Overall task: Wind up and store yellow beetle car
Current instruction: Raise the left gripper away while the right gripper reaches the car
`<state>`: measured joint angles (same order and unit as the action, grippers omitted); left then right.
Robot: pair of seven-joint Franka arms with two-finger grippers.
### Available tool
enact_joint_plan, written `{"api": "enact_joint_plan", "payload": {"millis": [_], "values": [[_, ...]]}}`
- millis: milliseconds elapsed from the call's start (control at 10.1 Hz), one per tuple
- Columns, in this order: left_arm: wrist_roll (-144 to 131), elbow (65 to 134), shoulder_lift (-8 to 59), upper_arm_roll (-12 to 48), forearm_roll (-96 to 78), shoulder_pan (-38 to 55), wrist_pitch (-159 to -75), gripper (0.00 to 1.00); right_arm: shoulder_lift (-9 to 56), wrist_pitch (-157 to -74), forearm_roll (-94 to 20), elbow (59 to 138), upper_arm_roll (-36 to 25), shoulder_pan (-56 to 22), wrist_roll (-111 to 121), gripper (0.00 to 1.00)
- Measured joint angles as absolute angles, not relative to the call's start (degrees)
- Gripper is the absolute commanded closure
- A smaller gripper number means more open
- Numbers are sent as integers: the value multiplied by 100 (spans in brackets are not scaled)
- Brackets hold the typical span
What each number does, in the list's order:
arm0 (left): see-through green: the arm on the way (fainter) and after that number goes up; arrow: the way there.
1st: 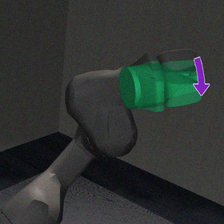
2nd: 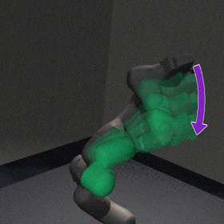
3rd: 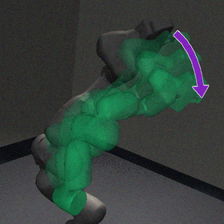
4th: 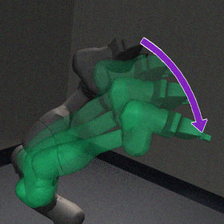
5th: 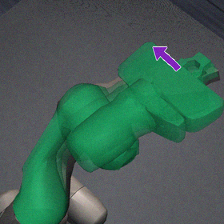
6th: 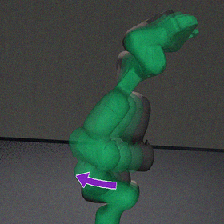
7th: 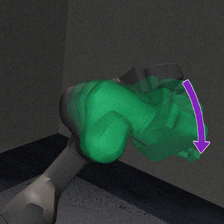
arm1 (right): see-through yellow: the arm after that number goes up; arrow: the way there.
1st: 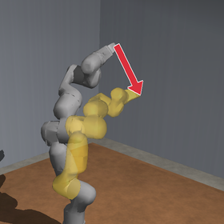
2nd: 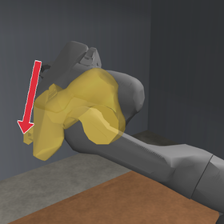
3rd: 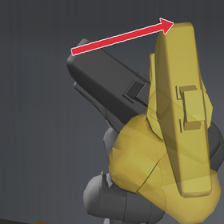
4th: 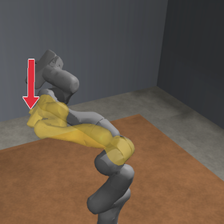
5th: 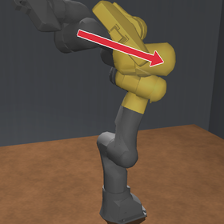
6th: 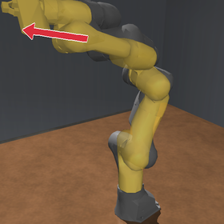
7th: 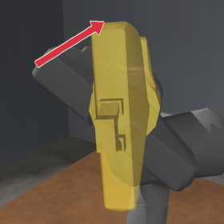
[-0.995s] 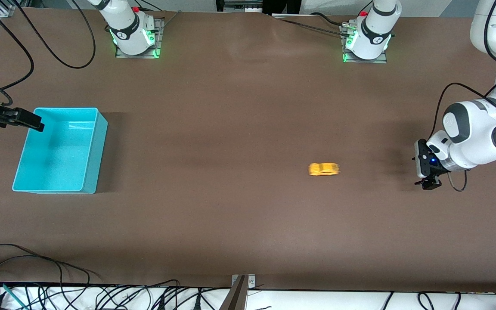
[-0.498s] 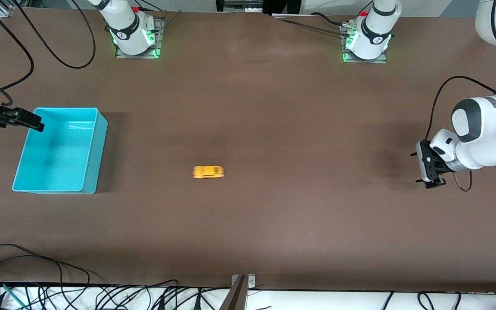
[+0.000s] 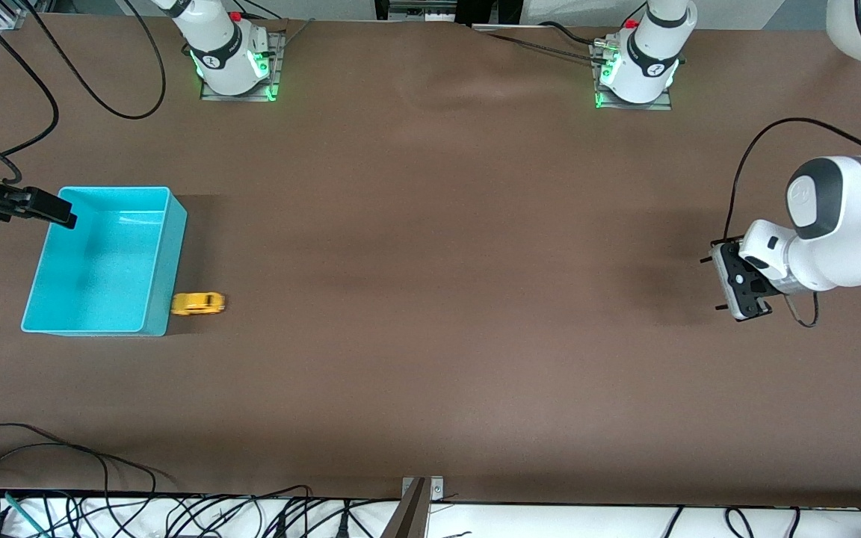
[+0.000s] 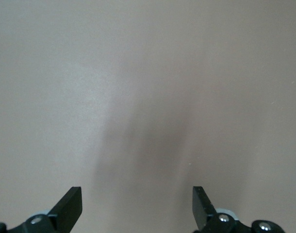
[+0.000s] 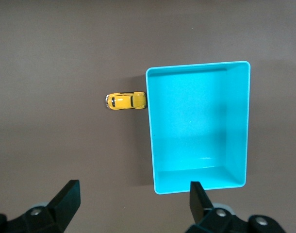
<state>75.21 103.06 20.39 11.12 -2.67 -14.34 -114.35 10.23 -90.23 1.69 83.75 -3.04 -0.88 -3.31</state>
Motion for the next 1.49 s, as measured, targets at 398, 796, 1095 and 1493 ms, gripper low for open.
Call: {"api": "enact_joint_plan", "payload": {"millis": [398, 796, 1095, 1493], "values": [[5605, 10259, 1146, 1169, -268, -1282, -10760, 0, 1230, -9013, -23, 8390, -282, -133, -178, 0], [3633, 10257, 392, 894, -276, -869, -10246, 0, 2073, -9327, -529, 8428, -288, -147, 924, 0], [1951, 10239, 37, 261, -276, -143, -9777, 0, 2732, -9779, -596, 8427, -268, -250, 2159, 0], [1173, 9746, -166, 162, -276, -58, -9108, 0, 3026, -10907, -594, 8964, -257, -465, 4648, 0]]}}
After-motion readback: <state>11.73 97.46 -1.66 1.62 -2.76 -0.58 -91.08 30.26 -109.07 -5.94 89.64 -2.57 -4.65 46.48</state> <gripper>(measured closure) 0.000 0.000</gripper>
